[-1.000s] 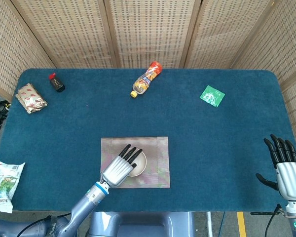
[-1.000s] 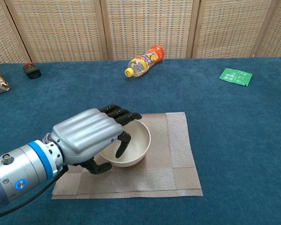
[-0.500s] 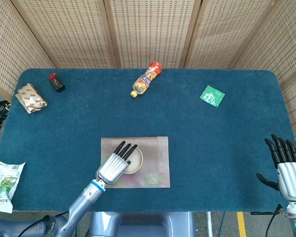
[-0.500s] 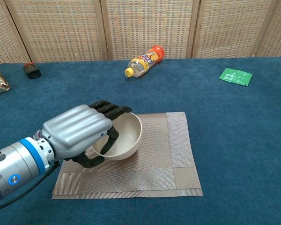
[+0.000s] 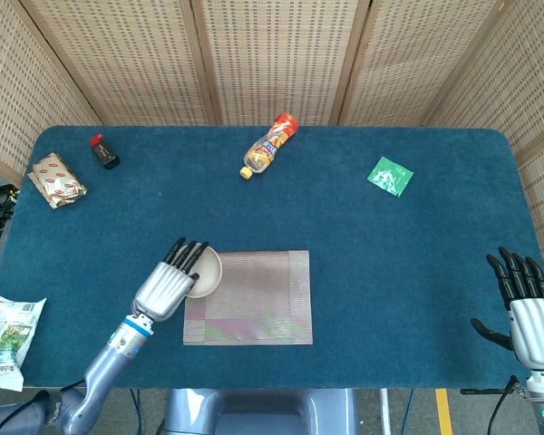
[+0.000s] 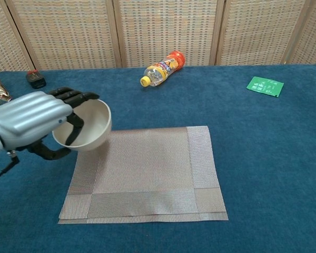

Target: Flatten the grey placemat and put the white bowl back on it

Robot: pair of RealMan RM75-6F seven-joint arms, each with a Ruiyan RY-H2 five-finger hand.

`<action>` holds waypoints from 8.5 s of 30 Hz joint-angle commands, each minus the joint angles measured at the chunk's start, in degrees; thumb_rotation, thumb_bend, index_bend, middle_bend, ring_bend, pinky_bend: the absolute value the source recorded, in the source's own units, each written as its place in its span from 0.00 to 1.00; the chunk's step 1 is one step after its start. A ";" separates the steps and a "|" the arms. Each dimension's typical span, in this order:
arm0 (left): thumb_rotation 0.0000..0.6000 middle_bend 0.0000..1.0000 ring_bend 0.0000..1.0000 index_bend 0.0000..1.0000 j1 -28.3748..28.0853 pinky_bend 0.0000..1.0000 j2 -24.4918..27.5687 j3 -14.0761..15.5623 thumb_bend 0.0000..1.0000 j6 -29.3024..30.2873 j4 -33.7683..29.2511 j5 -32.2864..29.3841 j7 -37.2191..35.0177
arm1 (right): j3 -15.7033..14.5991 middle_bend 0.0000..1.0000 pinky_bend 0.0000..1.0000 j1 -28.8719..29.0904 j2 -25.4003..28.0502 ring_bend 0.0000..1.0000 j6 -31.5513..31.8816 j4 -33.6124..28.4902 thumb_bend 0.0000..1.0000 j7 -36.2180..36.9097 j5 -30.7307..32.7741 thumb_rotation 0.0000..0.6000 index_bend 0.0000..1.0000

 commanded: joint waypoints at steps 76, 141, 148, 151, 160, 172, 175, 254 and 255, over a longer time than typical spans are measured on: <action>1.00 0.00 0.00 0.24 9.36 0.00 1.30 10.17 0.23 2.81 -1.49 13.62 -4.85 | -0.01 0.00 0.00 -0.34 0.46 0.00 0.29 -1.22 0.10 0.38 -0.06 1.00 0.01; 1.00 0.00 0.00 0.27 7.65 0.00 -6.31 8.49 0.24 -0.66 4.76 8.86 -0.63 | 0.14 0.00 0.00 -0.60 1.18 0.00 0.22 -1.40 0.10 2.51 0.34 1.00 0.01; 1.00 0.00 0.00 0.27 7.51 0.00 -7.55 8.45 0.28 -0.74 5.30 8.66 -0.48 | 0.16 0.00 0.00 -0.61 1.35 0.00 0.15 -1.46 0.10 3.04 0.43 1.00 0.01; 1.00 0.00 0.00 0.27 7.44 0.00 -7.93 8.44 0.30 -0.76 5.43 8.64 -0.26 | 0.12 0.00 0.00 -0.61 1.40 0.00 0.15 -1.50 0.10 3.18 0.37 1.00 0.01; 1.00 0.00 0.00 0.25 7.08 0.00 -8.15 8.13 0.33 -1.49 4.73 7.68 0.94 | 0.11 0.00 0.00 -0.60 1.53 0.00 0.06 -1.55 0.10 3.57 0.40 1.00 0.01; 1.00 0.00 0.00 0.23 6.65 0.00 -5.86 8.84 0.31 -2.41 0.13 7.11 0.82 | 0.13 0.00 0.00 -0.68 1.60 0.00 0.23 -1.69 0.10 3.61 0.36 1.00 0.01; 1.00 0.00 0.00 0.23 6.70 0.00 -6.02 8.63 0.31 -2.43 0.56 6.59 1.59 | 0.19 0.00 0.00 -0.66 1.64 0.00 0.28 -1.76 0.10 3.71 0.36 1.00 0.01; 1.00 0.00 0.00 0.67 -11.04 0.00 -0.49 -17.39 0.50 -9.80 5.95 -16.75 -3.67 | 0.98 0.00 0.00 0.95 -0.21 0.00 -4.48 -0.87 0.10 -0.86 4.51 1.00 0.01; 1.00 0.00 0.00 0.67 -11.99 0.00 -1.36 -17.72 0.50 -10.29 7.96 -17.68 -3.95 | 1.05 0.00 0.00 1.05 -0.35 0.00 -4.76 -0.77 0.10 -1.15 4.80 1.00 0.01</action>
